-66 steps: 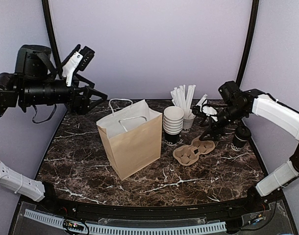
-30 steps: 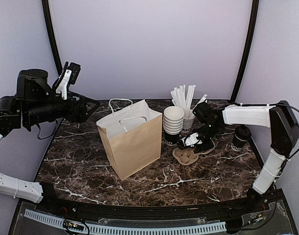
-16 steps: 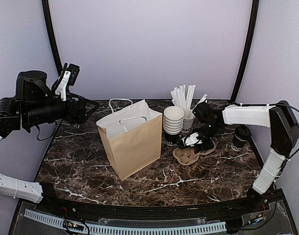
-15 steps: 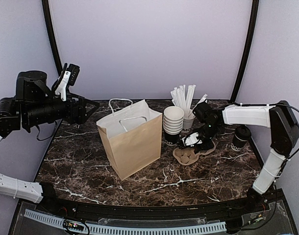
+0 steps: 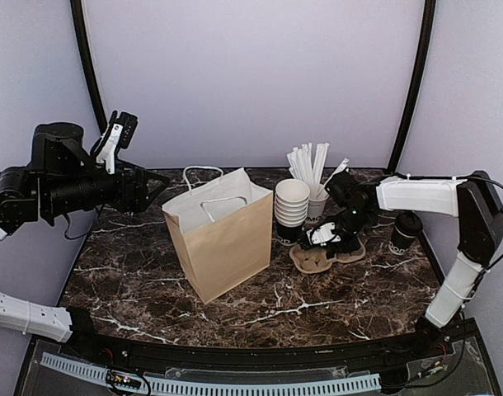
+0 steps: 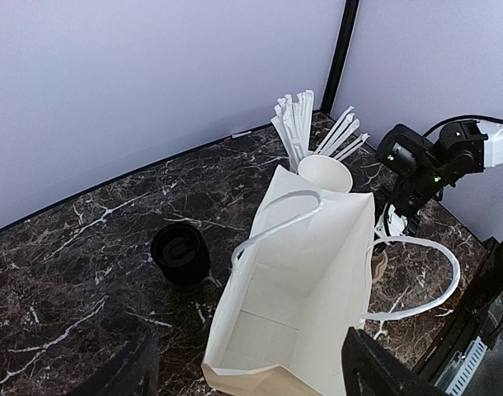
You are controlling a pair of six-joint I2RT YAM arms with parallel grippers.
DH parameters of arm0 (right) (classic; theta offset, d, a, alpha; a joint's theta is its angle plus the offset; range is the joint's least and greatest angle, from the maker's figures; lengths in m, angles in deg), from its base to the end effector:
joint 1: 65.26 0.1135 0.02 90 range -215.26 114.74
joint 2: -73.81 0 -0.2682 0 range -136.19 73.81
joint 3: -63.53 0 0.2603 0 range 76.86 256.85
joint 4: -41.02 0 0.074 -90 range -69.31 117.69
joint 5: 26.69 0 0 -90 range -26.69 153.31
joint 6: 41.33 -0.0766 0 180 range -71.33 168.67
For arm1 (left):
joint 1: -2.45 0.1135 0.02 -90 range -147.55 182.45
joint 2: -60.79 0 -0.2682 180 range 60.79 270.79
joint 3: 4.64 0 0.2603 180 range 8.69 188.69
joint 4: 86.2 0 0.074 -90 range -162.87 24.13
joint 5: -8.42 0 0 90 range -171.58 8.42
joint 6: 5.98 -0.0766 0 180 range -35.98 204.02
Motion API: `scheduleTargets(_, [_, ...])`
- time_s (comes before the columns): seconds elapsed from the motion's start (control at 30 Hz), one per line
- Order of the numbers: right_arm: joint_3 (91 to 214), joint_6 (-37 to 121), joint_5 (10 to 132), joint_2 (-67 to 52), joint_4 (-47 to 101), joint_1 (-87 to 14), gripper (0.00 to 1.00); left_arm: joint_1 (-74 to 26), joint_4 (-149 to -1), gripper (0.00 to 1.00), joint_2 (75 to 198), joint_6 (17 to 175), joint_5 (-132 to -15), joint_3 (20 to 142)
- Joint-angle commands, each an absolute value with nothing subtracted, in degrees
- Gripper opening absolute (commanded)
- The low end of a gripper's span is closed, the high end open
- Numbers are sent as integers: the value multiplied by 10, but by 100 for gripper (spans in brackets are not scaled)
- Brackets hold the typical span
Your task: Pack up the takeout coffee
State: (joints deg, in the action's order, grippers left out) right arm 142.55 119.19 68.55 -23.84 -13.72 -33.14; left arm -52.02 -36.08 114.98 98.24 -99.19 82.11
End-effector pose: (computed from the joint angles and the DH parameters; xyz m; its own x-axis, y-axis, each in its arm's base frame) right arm 0.2888 0.1896 0.1522 0.2494 -0.9519 -0.1779 -0.9490 -0.2037 -0.2406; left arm 0.1482 -0.1677 0.4267 -0.3193 0.0443 -0.9466 0.5464 0.8248 -0.1457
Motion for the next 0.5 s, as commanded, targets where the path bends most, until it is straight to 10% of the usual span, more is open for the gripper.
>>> scheduleTargets(0.0, [1415,1165,683,-179,-160,-315,13,-515,-376,79,1147,983,-989,814])
scheduleTargets(0.47, [1587,1114,677,-68,-303,-279,11,-401,-315,80,1221,987,-888,854])
